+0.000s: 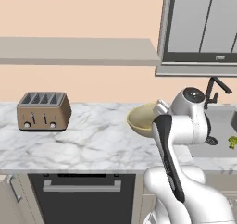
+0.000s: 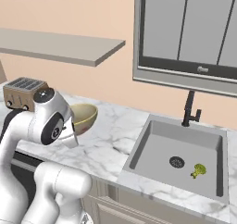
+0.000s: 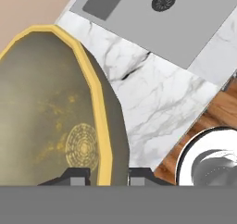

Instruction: Clear the mugs and bowl far away from the sink.

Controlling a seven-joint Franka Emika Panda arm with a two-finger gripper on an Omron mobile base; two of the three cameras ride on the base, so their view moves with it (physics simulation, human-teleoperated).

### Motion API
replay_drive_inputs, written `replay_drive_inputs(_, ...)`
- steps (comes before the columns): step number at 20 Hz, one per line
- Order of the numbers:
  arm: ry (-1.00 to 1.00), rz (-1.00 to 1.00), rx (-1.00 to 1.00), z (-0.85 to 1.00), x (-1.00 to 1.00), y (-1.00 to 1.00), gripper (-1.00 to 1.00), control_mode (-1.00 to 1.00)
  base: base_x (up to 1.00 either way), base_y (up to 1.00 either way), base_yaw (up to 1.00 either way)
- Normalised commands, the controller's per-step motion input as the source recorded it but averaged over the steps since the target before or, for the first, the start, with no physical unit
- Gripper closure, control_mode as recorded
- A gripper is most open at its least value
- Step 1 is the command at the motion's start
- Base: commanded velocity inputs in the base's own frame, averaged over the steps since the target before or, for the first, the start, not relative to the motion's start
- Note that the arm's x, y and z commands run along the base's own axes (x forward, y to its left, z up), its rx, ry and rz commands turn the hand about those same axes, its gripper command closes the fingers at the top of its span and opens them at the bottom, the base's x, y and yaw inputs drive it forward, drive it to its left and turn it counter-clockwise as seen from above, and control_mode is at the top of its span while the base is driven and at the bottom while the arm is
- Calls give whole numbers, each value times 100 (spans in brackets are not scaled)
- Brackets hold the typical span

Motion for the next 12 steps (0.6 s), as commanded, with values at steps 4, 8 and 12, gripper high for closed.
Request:
replay_drive_inputs(4,-10,-14,0,15,-43,0,100,-100,0,0,0)
replay_drive_inputs(8,-12,-24,2,14,-41,-2,100,-100,0,0,0)
replay_drive_inputs(12,-16,-34,13,1,-51,0,100,-100,0,0,0)
